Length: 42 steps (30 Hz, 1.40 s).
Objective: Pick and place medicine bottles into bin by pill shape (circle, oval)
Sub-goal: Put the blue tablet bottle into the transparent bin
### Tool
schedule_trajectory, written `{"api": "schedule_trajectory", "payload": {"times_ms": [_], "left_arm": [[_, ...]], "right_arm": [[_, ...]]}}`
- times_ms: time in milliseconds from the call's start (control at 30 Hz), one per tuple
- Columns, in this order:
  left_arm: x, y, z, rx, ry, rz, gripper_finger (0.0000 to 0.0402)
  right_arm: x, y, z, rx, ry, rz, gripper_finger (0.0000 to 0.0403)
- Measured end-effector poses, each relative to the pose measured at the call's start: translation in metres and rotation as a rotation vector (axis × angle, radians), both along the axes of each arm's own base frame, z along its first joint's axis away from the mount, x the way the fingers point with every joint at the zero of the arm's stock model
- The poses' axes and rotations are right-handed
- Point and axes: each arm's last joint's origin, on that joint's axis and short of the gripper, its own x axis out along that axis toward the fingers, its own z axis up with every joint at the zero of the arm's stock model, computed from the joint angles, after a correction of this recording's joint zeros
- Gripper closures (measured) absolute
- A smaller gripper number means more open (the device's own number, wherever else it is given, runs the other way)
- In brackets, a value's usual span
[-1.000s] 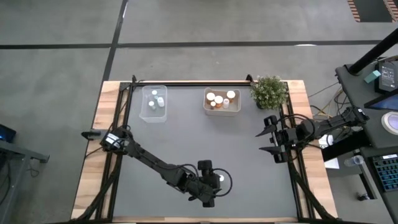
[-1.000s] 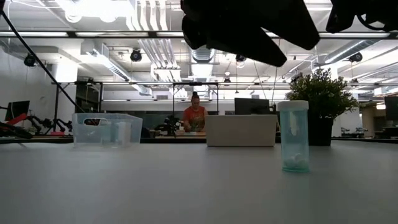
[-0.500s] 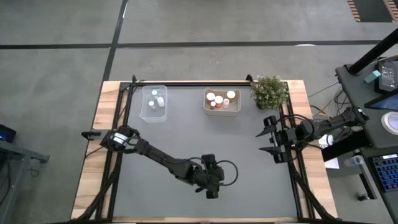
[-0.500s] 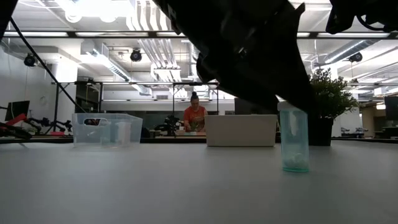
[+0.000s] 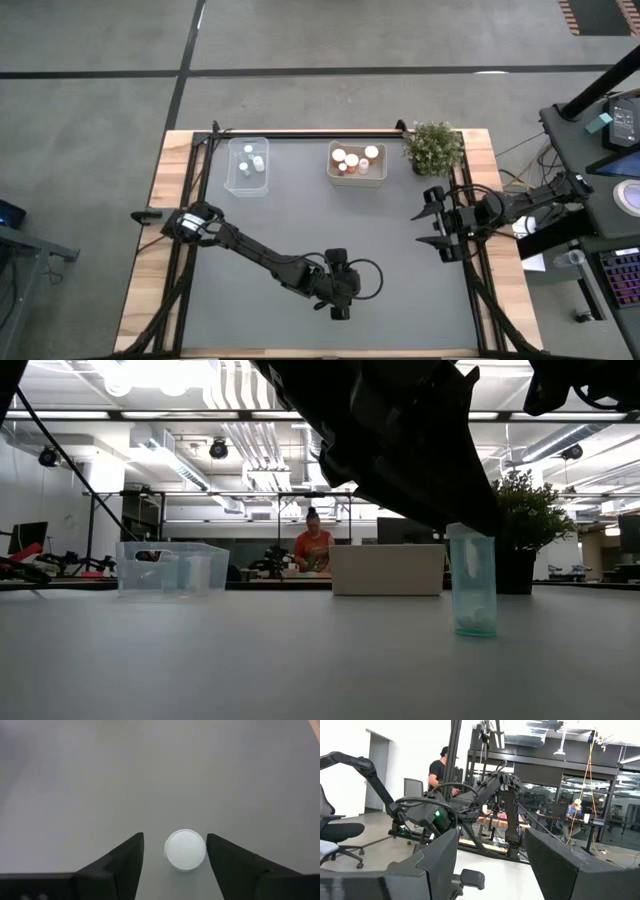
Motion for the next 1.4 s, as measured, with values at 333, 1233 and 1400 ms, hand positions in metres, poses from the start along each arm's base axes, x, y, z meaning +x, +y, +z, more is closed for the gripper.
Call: {"api": "schedule_trajectory", "payload": {"times_ms": [333, 1233, 1400], "left_arm": [[0.000, 0.000, 0.000, 0.021, 0.003, -0.019, 0.0279], [0.003, -0.002, 0.008, -0.600, -0.077, 0.519, 0.0379], [0.007, -0.008, 0.024, -0.676, -0.143, 0.577, 0.0399]], "right_arm": [[0.000, 0.000, 0.000, 0.000, 0.003, -0.001, 0.0179], [0.000, 0.000, 0.000, -0.002, 0.004, -0.003, 0.0179], [0.000, 0.000, 0.000, 0.000, 0.003, -0.003, 0.0179]]}}
